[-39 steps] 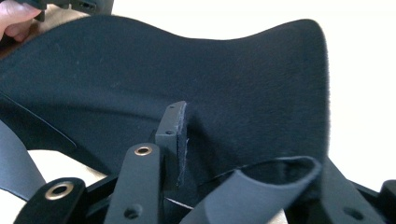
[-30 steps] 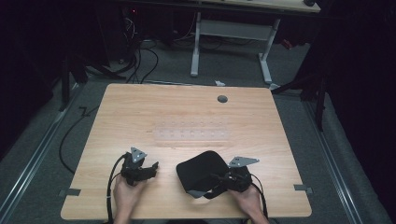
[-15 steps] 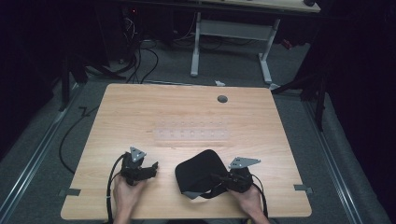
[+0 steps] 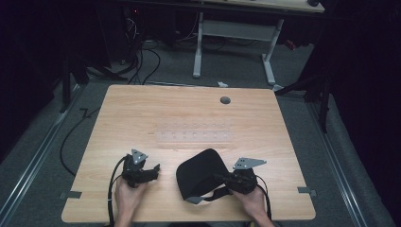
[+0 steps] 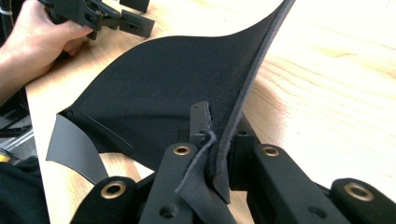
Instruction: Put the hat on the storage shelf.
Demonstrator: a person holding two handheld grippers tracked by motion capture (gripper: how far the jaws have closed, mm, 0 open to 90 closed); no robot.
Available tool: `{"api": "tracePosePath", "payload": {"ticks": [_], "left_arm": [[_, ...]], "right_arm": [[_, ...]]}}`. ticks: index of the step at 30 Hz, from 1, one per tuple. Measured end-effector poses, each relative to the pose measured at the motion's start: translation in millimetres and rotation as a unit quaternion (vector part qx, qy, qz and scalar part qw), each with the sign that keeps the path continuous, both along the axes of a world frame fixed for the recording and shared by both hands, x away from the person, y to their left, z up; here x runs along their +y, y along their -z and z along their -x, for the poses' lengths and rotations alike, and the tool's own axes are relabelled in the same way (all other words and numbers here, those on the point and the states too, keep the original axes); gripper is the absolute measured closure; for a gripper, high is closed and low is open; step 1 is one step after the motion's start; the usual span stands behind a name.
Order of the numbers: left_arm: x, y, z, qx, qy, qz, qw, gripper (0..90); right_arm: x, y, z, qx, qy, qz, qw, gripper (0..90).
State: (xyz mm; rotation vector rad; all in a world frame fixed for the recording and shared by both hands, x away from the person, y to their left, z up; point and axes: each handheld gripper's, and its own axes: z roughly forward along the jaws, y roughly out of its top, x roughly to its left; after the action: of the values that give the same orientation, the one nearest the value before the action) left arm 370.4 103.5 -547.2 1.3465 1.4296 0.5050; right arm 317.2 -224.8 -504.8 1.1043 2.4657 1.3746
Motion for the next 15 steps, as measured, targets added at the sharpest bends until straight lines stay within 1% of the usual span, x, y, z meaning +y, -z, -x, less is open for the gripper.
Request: {"api": "tracePosePath", "payload": {"ticks": [5, 10, 13, 15], "left_arm": [[-0.3, 0.1, -0.2, -0.001, -0.001, -0.001, 1.0000, 21.5], [-1.1, 0.1, 0.4, -0.002, 0.004, -0.001, 1.0000, 21.6], [-2.0, 0.1, 1.8, -0.003, 0.009, -0.001, 1.0000, 21.7], [-2.9, 0.3, 4.3, -0.007, 0.017, -0.009, 0.9998, 22.0]], "right_arm": [[-4.6, -1.8, -0.9, 0.005, 0.008, -0.004, 0.9999, 84.4], [-10.7, -5.8, -1.5, 0.011, 0.015, -0.017, 0.9997, 84.4], [-12.8, -10.8, -1.2, 0.005, 0.018, -0.018, 0.9997, 84.4], [-13.8, -14.8, -0.8, 0.001, 0.019, -0.023, 0.9995, 84.4]]}}
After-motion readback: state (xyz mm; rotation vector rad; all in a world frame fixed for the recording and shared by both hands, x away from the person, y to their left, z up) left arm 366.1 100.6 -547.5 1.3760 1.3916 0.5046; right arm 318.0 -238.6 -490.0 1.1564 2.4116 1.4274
